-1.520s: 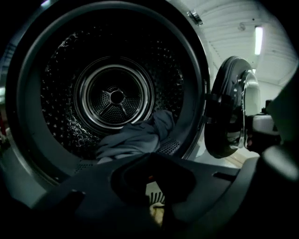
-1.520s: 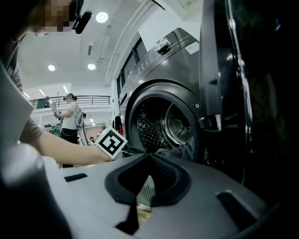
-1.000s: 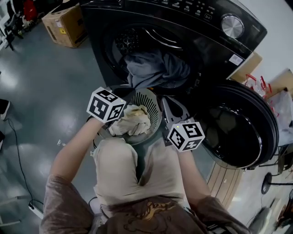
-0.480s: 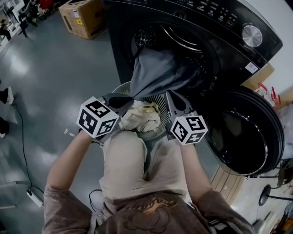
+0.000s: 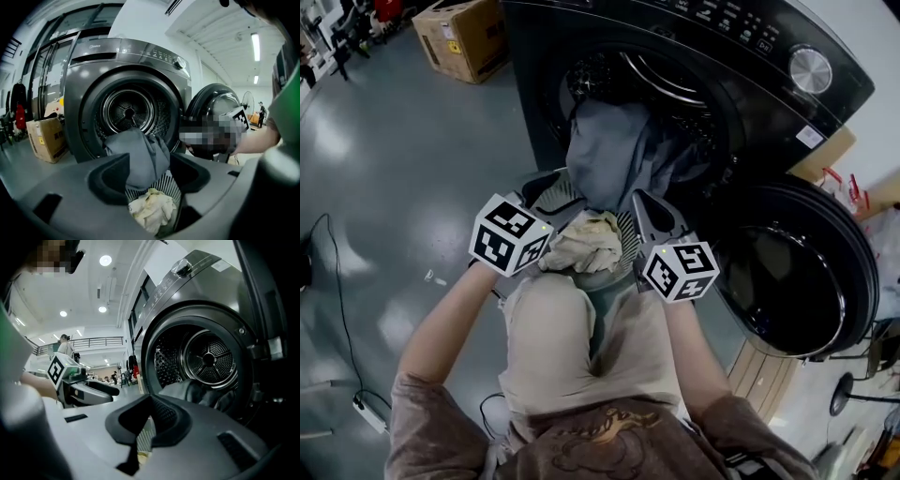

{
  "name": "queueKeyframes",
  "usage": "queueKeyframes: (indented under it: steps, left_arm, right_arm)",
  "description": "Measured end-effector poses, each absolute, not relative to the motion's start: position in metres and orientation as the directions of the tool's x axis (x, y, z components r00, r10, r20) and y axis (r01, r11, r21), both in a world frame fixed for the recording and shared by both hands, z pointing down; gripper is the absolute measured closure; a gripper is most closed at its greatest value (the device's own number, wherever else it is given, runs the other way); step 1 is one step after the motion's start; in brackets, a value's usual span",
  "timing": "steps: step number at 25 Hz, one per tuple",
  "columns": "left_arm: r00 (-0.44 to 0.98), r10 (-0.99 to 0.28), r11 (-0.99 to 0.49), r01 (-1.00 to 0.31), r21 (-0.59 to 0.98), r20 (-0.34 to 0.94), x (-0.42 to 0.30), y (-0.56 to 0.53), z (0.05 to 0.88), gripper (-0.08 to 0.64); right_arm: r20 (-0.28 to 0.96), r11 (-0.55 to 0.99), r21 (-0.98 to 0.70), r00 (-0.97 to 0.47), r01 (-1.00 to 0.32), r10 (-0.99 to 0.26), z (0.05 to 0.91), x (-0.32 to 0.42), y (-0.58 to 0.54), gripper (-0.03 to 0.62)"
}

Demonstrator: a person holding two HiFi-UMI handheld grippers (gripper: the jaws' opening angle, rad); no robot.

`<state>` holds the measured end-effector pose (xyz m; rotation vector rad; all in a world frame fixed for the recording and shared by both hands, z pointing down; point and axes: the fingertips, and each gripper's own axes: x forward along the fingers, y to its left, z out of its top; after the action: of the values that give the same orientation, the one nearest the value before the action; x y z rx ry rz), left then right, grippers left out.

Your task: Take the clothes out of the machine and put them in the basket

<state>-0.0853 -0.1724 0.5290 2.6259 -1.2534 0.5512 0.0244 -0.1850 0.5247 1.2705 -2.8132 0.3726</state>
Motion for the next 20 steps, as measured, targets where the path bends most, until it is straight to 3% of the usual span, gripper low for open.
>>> queueKeyframes:
  steps: [9, 20]
  left_arm:
    - [0.590, -0.721, -0.647, -0.761, -0.047, 0.365, -0.043, -0.256, 0.552, 0.199]
    - [0.517, -0.753, -0.606, -0.785, -0.125, 0.408, -0.009, -0.371, 0.588, 0.112]
  right_arm:
    - [0.127, 0.599, -0.184, -0.623, -0.779, -0.771, 0.520, 0.041, -0.184, 0.597]
    - [0.141, 0.534, -0.176, -0.558, -0.827, -0.818, 0.519, 0.068, -0.185, 0.597]
